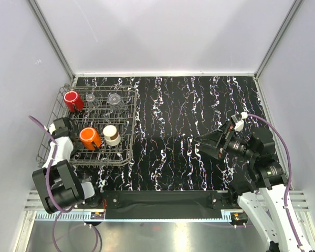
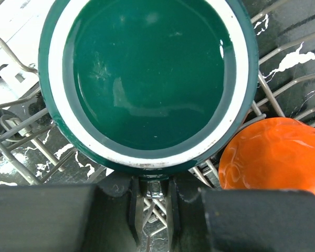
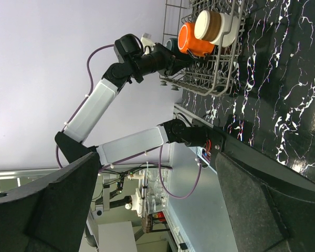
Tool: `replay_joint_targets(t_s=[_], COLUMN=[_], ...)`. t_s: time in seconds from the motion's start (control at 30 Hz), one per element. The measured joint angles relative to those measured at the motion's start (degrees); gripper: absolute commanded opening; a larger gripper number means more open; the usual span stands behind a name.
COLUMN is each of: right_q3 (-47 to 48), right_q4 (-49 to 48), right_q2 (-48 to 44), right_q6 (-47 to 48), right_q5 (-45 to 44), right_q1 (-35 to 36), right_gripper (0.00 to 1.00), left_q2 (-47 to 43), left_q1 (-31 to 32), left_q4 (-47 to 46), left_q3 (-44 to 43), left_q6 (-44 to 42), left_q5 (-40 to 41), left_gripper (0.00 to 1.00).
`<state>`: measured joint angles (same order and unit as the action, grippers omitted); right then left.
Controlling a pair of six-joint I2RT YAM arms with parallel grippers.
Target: Load the cups into the dish rack
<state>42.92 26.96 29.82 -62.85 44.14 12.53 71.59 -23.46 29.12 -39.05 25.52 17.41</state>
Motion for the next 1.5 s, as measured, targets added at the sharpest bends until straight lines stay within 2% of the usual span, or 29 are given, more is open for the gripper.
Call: replay_joint_targets(t_s=[0.23,0.27,0.33,0.4,0.47,0.5,0.63,1.07,1.5], right_q3=[0.0,0.0,0.0,0.0,0.0,0.0,0.0,-0.3,-0.4], right_q4=[-0.2,-0.2,-0.2,-0.3,-0.6,-0.7,-1.1,-2.2,-2.3], right_q2=[0.1,0.1,0.1,0.1,0.1,0.1,0.2,0.6,1.7], right_q6=[0.0,0.0,0.0,0.0,0.0,-0.1,-0.2,-0.7,-1.2], right_q5=[0.0,0.0,0.0,0.0,0.0,0.0,0.0,0.0,0.0], right_q1=[0.0,0.0,0.0,0.0,0.0,0.0,0.0,0.0,0.0], right_gripper=[1.00,1.00,1.00,1.00,1.00,1.00,1.00,1.00,1.00], left_q2=[1.6,1.8,2.1,2.3,2.4,2.4,2.4,2.1,-3.0], left_q1=[-0.6,-0.7,-0.9,-0.9,-1.0,-1.0,-1.0,-0.5,0.2], left_q4=[-0.7,-0.7,-0.8,-0.9,-0.9,-1.0,-1.0,0.3,1.3], left_q3=[-0.7,-0.9,-1.1,-1.1,-1.1,-1.1,-1.1,-2.9,-3.0], left_q6=[0.2,0.4,0.5,0.4,0.4,0.4,0.4,0.2,0.4], left_q5=[-0.8,-0.8,-0.9,-1.0,-1.0,-1.0,-1.1,-1.1,0.4], left_gripper=[0.08,0.16,0.21,0.33,0.40,0.47,0.57,0.63,0.65])
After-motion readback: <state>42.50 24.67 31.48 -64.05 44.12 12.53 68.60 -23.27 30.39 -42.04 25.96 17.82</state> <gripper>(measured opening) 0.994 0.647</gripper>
